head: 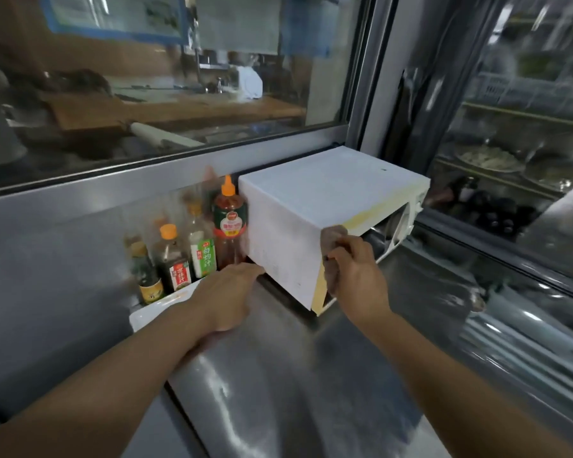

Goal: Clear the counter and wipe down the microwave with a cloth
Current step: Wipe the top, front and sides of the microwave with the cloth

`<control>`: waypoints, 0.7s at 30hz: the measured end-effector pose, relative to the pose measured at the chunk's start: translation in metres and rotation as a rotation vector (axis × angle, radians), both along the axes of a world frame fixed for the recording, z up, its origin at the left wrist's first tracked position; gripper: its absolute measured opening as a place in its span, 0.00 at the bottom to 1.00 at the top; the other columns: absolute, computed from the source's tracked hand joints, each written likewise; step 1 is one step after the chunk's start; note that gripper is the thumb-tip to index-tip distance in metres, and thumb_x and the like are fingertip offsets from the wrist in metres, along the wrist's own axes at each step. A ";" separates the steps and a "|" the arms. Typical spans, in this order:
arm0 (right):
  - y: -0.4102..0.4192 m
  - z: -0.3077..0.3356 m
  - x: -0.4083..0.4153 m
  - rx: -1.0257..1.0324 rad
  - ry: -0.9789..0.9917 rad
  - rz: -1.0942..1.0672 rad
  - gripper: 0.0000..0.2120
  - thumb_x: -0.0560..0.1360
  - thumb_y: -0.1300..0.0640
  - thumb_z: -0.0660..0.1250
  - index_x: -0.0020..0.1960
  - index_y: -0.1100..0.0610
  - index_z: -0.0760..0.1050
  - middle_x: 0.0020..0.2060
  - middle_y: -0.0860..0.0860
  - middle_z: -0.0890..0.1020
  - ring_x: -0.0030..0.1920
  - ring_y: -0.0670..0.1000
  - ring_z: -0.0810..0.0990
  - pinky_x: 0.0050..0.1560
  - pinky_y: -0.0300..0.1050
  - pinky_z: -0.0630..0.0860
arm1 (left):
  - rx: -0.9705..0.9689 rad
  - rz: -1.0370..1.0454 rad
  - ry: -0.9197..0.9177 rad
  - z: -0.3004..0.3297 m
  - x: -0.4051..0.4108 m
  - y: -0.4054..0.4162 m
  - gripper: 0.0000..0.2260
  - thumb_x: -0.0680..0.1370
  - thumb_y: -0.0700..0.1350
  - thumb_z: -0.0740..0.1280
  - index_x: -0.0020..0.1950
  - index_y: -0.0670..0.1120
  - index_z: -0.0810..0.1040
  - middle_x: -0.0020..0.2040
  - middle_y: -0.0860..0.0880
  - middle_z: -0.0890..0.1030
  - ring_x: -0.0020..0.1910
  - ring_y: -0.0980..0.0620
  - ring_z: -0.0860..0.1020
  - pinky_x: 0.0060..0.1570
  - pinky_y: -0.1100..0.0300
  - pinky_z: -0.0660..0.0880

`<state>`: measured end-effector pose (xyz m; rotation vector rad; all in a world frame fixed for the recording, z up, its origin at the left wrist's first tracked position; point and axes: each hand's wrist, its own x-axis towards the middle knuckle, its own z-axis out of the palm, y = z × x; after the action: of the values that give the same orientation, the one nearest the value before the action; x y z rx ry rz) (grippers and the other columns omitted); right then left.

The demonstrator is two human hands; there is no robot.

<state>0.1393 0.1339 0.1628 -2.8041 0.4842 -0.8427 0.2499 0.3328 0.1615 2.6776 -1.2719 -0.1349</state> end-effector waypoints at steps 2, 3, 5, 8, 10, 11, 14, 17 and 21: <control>-0.005 0.000 0.016 -0.052 0.001 0.031 0.13 0.74 0.65 0.65 0.58 0.59 0.77 0.62 0.55 0.73 0.61 0.57 0.72 0.55 0.53 0.75 | 0.013 -0.010 -0.034 0.000 0.016 -0.009 0.31 0.73 0.41 0.64 0.75 0.50 0.58 0.74 0.50 0.63 0.71 0.49 0.64 0.67 0.53 0.65; -0.006 0.001 0.023 -0.081 0.005 0.057 0.13 0.72 0.67 0.67 0.56 0.61 0.78 0.61 0.56 0.74 0.59 0.59 0.74 0.50 0.54 0.78 | 0.015 -0.016 -0.043 -0.001 0.024 -0.014 0.31 0.73 0.41 0.64 0.75 0.50 0.58 0.74 0.50 0.63 0.71 0.49 0.64 0.67 0.53 0.65; -0.011 0.003 0.035 -0.186 0.003 0.094 0.12 0.65 0.72 0.71 0.48 0.64 0.79 0.56 0.58 0.78 0.55 0.60 0.78 0.34 0.49 0.79 | 0.009 -0.033 -0.049 -0.002 0.040 -0.024 0.30 0.74 0.42 0.64 0.75 0.50 0.59 0.74 0.50 0.62 0.72 0.49 0.63 0.68 0.53 0.64; -0.024 0.002 0.055 -0.371 0.002 0.127 0.11 0.64 0.73 0.65 0.43 0.64 0.79 0.52 0.58 0.81 0.52 0.59 0.80 0.31 0.44 0.77 | -0.005 -0.068 -0.076 -0.002 0.064 -0.040 0.32 0.74 0.43 0.66 0.75 0.49 0.58 0.75 0.50 0.61 0.72 0.49 0.62 0.69 0.52 0.64; -0.031 -0.005 0.064 -0.444 -0.014 0.133 0.13 0.68 0.72 0.58 0.45 0.63 0.79 0.52 0.57 0.81 0.52 0.58 0.80 0.41 0.47 0.79 | -0.026 -0.099 -0.105 -0.001 0.079 -0.051 0.32 0.74 0.43 0.67 0.75 0.49 0.57 0.76 0.50 0.61 0.73 0.48 0.62 0.69 0.52 0.64; -0.033 -0.010 0.068 -0.466 -0.022 0.129 0.14 0.70 0.71 0.56 0.46 0.63 0.79 0.53 0.57 0.81 0.54 0.59 0.79 0.47 0.50 0.79 | -0.046 -0.114 -0.116 -0.001 0.087 -0.056 0.32 0.73 0.42 0.67 0.75 0.49 0.58 0.76 0.49 0.61 0.73 0.48 0.62 0.70 0.53 0.63; -0.035 -0.029 0.075 -0.497 -0.045 0.083 0.14 0.74 0.69 0.57 0.54 0.63 0.78 0.58 0.59 0.79 0.60 0.61 0.76 0.59 0.56 0.74 | -0.102 -0.171 -0.142 -0.002 0.109 -0.066 0.32 0.73 0.41 0.66 0.75 0.49 0.58 0.75 0.49 0.61 0.73 0.49 0.62 0.70 0.53 0.63; -0.031 -0.040 0.078 -0.561 0.002 -0.004 0.19 0.73 0.67 0.59 0.62 0.62 0.76 0.64 0.60 0.75 0.66 0.64 0.72 0.66 0.60 0.68 | -0.115 -0.236 -0.156 -0.004 0.127 -0.067 0.33 0.73 0.42 0.66 0.76 0.50 0.56 0.76 0.50 0.59 0.73 0.49 0.60 0.70 0.52 0.63; -0.013 -0.040 0.079 -0.619 0.142 -0.140 0.25 0.73 0.65 0.51 0.68 0.61 0.72 0.69 0.60 0.70 0.70 0.65 0.66 0.67 0.66 0.64 | -0.061 -0.352 -0.228 -0.001 0.147 -0.064 0.35 0.74 0.44 0.67 0.77 0.49 0.53 0.77 0.49 0.55 0.75 0.48 0.56 0.70 0.50 0.61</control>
<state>0.2183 0.1207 0.1232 -3.4477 0.5157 -0.9594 0.3972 0.2690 0.1603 2.4478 -1.7766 0.1678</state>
